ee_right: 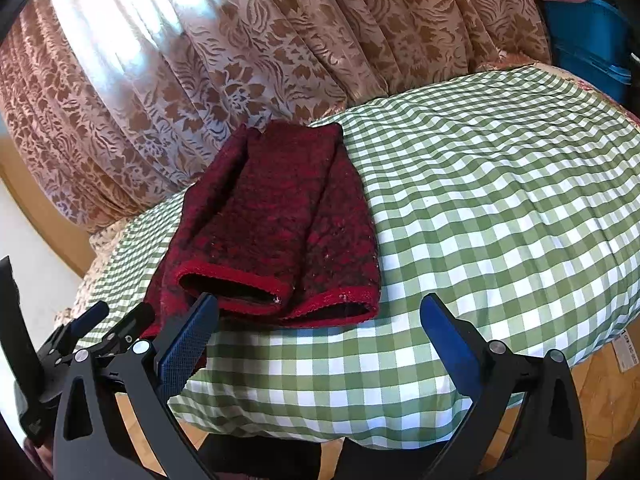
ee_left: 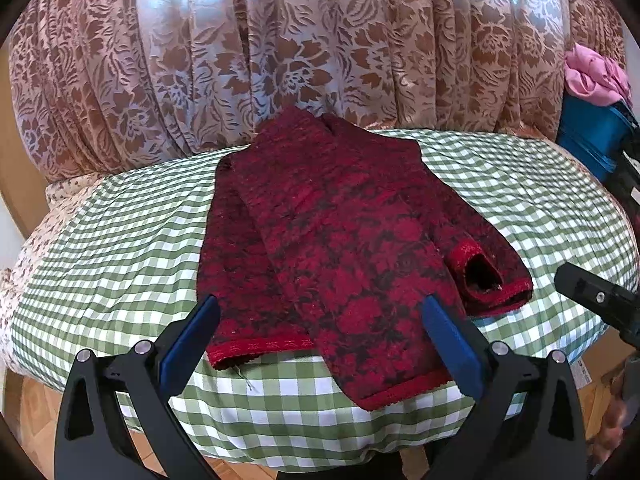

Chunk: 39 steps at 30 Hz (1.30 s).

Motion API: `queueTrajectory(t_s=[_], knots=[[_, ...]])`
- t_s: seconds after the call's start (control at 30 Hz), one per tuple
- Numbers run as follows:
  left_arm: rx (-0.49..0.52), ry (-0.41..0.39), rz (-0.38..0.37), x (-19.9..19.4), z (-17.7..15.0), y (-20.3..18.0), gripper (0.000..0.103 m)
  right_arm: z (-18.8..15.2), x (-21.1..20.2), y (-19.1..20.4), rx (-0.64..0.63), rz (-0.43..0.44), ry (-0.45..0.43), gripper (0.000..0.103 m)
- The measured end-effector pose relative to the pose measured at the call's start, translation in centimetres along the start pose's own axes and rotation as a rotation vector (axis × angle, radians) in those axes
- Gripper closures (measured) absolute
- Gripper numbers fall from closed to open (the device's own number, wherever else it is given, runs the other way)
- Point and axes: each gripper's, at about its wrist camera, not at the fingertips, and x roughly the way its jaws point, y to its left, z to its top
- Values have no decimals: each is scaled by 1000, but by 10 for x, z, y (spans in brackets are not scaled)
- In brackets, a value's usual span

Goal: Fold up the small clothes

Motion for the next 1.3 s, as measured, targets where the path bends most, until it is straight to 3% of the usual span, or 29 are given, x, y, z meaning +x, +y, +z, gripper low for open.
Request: queueTrajectory(t_s=[0.5, 0.57, 0.63, 0.73, 0.77, 0.87, 0.97, 1.03, 1.17, 1.3], knots=[[77, 72, -22, 27, 5, -18, 3, 6, 11, -3, -15, -26, 21, 3], [102, 84, -31, 32, 6, -22, 7, 13, 10, -7, -4, -35, 5, 3], [147, 108, -54, 40, 3, -30, 20, 18, 11, -10, 7, -44, -5, 3], [204, 147, -79, 51, -4, -38, 54, 24, 16, -12, 10, -57, 0, 3], [197, 146, -87, 50, -5, -36, 60, 27, 18, -11, 7, -55, 1, 3], [128, 120, -159, 37, -1, -16, 74, 34, 22, -8, -7, -37, 11, 3], [-23, 91, -253, 20, 9, 27, 85, 41, 29, -3, -24, 8, 34, 3], [-126, 65, -269, 14, 16, 54, 86, 44, 38, 1, -23, 57, 77, 3], [-367, -19, -206, 9, 28, 146, 86, 43, 54, 20, -43, 146, 139, 3], [-506, -59, -44, 22, 34, 224, 87, 29, 66, 56, -205, 168, 177, 3]])
